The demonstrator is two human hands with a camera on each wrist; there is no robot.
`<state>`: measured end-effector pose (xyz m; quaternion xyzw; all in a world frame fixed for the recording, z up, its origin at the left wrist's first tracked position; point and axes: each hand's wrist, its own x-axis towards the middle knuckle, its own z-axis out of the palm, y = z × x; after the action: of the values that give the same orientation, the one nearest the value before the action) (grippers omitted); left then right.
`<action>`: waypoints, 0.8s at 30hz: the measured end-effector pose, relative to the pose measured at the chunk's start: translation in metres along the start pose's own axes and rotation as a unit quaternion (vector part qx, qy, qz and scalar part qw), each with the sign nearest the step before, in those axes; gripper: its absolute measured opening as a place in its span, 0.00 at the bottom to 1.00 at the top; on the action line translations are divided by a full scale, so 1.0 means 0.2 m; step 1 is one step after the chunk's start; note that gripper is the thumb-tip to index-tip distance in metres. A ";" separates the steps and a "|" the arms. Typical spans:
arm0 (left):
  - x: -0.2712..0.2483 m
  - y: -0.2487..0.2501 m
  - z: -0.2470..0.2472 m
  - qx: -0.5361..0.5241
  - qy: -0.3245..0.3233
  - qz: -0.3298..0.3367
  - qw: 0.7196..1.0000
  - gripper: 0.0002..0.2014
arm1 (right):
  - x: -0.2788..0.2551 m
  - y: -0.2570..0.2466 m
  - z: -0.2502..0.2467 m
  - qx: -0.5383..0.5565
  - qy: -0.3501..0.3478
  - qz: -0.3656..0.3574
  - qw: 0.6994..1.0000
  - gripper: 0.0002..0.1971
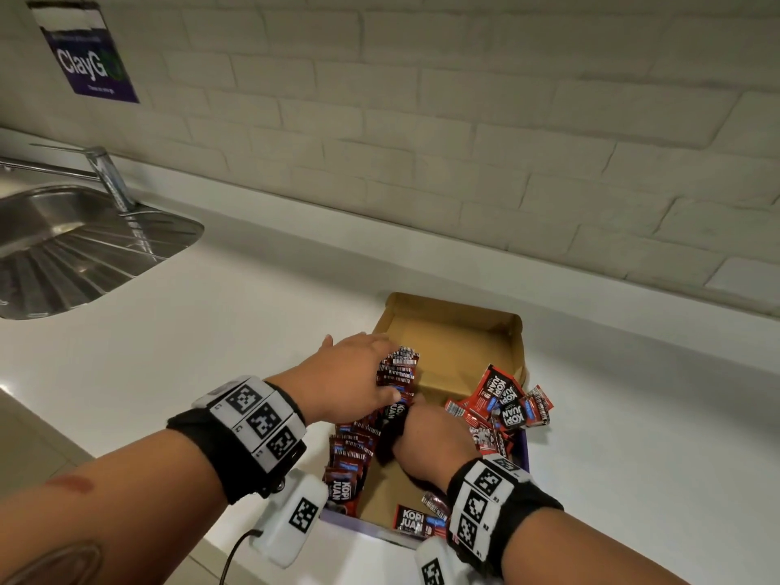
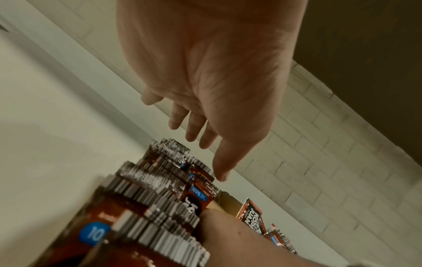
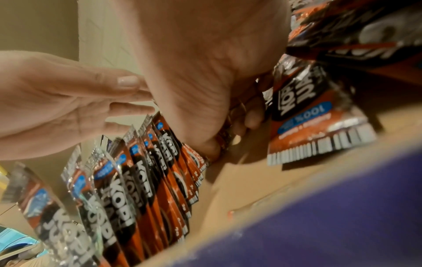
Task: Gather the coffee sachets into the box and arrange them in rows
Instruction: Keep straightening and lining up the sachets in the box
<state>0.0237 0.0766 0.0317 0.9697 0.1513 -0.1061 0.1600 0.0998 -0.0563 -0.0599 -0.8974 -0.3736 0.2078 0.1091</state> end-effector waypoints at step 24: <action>0.13 0.03 0.05 0.073 -0.040 0.018 0.996 0.34 | 0.03 0.04 0.03 0.033 -0.004 -0.002 0.999 0.28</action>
<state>0.0473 0.0748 0.0173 0.9763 0.1192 -0.1527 0.0968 0.1059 -0.0577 -0.0693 -0.8918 -0.3686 0.2233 0.1376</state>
